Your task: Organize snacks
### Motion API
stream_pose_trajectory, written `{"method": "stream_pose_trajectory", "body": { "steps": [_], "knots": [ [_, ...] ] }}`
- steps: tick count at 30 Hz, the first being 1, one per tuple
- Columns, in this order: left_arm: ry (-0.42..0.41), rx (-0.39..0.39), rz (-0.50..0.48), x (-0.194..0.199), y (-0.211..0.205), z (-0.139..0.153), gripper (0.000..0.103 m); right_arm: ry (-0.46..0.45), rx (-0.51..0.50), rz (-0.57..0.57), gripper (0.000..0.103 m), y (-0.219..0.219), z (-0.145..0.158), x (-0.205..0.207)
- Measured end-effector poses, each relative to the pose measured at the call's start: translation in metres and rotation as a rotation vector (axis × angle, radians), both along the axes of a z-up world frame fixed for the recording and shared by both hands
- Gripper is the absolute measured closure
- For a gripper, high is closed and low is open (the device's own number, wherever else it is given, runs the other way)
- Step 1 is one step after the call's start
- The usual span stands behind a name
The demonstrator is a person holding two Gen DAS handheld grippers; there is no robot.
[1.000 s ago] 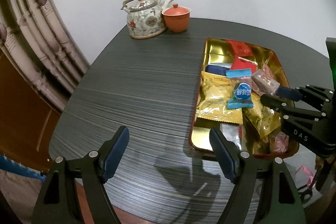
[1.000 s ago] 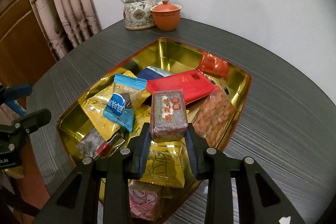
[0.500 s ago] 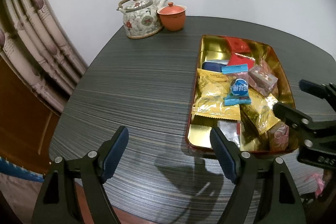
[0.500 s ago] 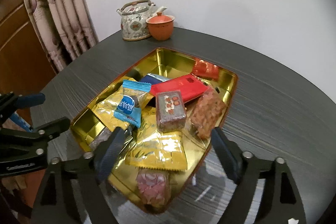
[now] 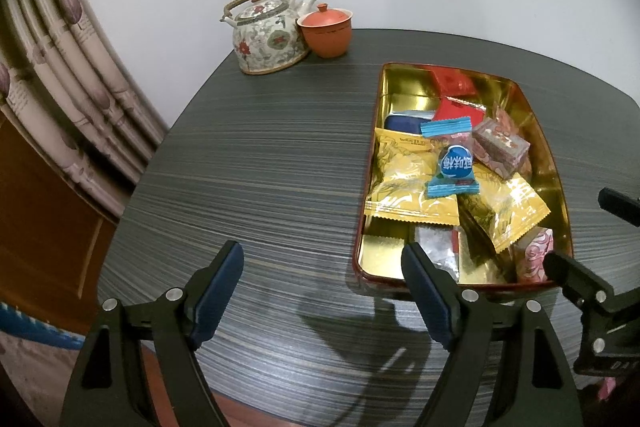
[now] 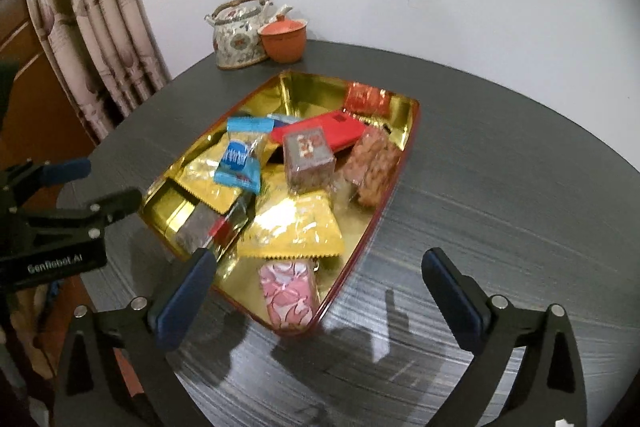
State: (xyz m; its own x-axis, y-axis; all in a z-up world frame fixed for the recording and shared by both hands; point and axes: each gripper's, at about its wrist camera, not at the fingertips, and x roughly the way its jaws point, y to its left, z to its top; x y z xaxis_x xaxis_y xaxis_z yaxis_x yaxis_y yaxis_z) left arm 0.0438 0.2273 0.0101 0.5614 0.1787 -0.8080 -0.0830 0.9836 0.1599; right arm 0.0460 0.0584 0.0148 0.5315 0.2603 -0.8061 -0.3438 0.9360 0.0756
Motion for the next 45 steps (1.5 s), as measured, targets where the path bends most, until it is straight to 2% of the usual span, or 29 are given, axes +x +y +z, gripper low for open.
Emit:
{"method": "stream_pose_trajectory", "body": {
  "steps": [17,45],
  "knots": [
    [0.007,0.015,-0.001,0.000,0.000,-0.002,0.021,0.044,-0.015,0.029,0.001,0.009,-0.012,-0.004],
    [0.006,0.024,-0.016,-0.001,-0.004,-0.003,0.021,0.060,-0.021,0.040,0.001,0.012,-0.018,-0.007]
  ]
}}
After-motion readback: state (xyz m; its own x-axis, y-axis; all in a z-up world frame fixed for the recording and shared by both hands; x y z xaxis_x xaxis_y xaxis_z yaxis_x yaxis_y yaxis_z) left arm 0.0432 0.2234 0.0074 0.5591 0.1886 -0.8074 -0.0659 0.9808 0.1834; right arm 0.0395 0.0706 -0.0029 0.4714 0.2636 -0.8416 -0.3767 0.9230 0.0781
